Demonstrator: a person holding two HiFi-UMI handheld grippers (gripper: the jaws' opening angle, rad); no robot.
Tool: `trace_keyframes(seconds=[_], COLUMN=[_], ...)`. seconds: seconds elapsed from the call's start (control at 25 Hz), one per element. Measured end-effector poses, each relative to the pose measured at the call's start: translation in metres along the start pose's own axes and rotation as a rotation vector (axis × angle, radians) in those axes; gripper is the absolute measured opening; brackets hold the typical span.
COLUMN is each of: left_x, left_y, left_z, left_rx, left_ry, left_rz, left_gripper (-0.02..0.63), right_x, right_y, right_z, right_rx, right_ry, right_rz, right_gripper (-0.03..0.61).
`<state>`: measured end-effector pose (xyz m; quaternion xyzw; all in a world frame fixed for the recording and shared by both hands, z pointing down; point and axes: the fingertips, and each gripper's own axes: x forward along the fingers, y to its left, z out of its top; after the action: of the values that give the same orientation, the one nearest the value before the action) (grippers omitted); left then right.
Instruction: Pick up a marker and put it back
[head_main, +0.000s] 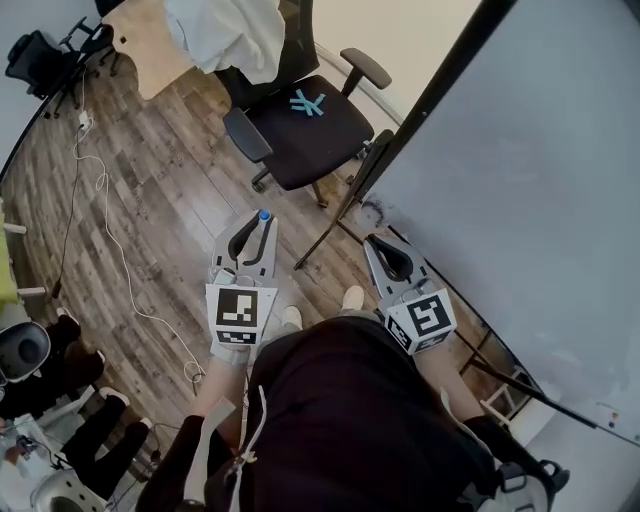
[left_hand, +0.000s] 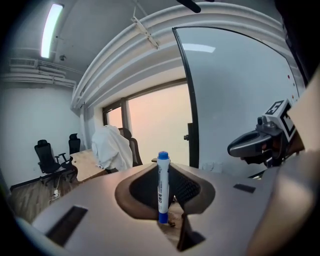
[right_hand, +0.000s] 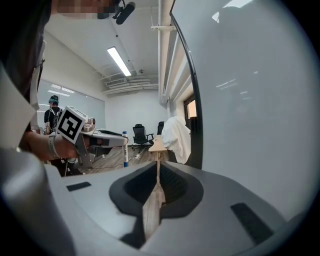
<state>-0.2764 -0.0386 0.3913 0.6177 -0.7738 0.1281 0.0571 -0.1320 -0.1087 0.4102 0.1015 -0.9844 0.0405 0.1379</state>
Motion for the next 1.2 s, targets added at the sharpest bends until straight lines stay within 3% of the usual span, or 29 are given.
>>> trace_keyframes(seconds=[0.56, 1.2], left_x=[-0.058, -0.044], left_y=[0.034, 0.024], left_z=[-0.035, -0.027], left_rx=[-0.037, -0.011], left_ry=[0.055, 0.027], left_rz=[0.112, 0.057], left_gripper=[0.069, 0.069], right_x=[0.032, 0.019], right_y=[0.052, 0.039], right_z=[0.003, -0.003], right_rx=[-0.039, -0.026], right_ry=[0.019, 0.009], right_rz=[0.146, 0.074], right_gripper=[0.028, 0.028])
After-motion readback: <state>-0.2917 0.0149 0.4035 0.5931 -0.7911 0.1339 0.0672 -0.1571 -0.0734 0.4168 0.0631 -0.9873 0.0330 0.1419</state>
